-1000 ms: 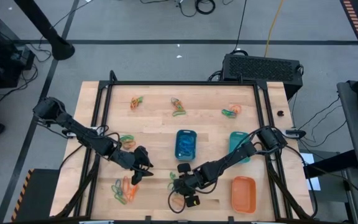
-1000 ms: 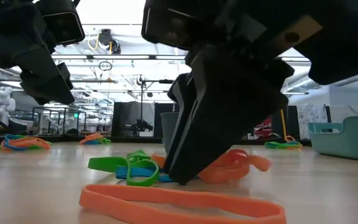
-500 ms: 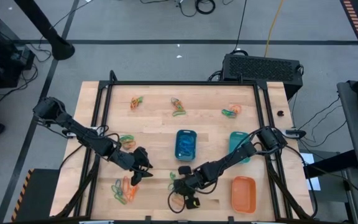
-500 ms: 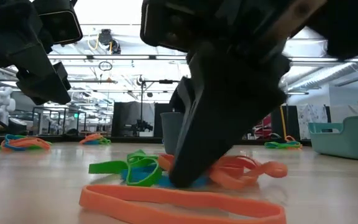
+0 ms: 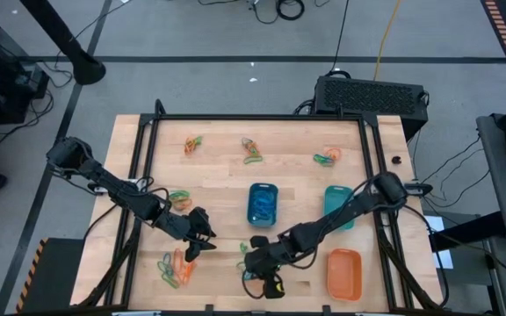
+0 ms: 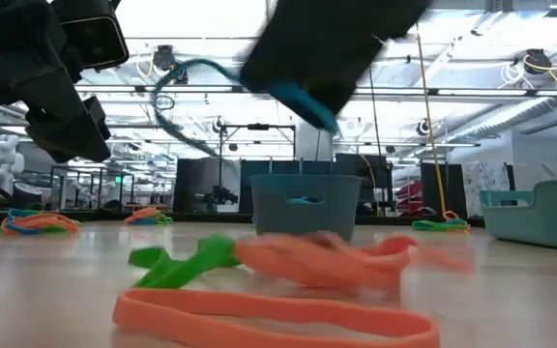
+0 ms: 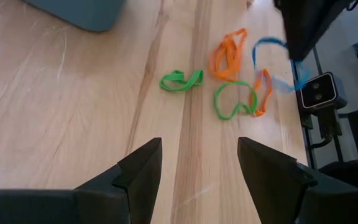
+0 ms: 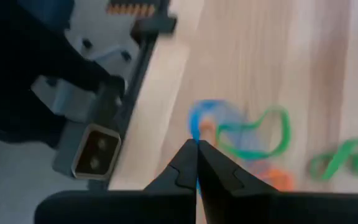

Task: Sort rubber bands into baskets
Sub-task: Put the blue rubberband into the blue bin

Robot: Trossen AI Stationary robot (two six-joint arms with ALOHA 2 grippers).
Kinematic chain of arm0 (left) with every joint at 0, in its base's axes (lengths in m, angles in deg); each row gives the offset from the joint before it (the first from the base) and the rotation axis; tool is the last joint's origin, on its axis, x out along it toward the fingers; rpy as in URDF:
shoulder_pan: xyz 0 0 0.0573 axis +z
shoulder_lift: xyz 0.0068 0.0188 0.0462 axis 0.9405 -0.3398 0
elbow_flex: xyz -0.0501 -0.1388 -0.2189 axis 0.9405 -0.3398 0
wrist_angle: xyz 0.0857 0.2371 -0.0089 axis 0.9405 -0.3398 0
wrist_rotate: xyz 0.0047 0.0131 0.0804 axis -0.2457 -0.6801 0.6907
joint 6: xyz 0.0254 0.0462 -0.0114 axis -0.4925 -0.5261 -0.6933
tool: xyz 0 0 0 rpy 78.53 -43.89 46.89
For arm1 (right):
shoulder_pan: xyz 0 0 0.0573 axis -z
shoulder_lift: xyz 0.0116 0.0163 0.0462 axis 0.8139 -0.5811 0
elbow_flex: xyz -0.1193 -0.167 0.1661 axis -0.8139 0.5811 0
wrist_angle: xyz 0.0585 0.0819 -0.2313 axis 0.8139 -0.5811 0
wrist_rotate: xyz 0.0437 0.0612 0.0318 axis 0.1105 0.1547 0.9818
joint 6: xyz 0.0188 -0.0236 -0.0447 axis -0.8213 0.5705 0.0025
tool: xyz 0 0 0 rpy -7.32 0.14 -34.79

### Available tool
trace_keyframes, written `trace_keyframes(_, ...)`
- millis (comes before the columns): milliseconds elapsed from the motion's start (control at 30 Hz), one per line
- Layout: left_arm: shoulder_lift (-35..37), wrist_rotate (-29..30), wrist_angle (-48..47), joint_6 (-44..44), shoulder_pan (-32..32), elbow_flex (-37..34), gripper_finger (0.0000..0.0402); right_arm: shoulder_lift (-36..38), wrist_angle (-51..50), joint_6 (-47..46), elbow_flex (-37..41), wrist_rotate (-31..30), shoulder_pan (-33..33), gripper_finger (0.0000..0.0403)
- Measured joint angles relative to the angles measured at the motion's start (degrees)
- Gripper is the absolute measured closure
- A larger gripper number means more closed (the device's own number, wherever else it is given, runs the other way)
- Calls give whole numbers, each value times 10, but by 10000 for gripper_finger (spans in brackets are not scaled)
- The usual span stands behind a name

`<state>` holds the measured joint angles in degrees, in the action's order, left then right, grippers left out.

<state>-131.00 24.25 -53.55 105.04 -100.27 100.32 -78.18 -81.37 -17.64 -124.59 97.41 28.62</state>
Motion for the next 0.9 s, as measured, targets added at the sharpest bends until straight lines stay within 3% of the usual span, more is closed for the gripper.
trace_keyframes(367, 0, -3, 3, 16, 0, 0, 185, 51, -7, 31, 0, 23, 34, 403)
trace_keyframes(600, 29, -46, -11, 47, 1, 0, 185, 97, -90, 87, 0, -34, 90, 403)
trace_keyframes(900, 142, 17, -199, 101, 31, 0, 185, 113, -231, 117, -1, -56, 196, 402)
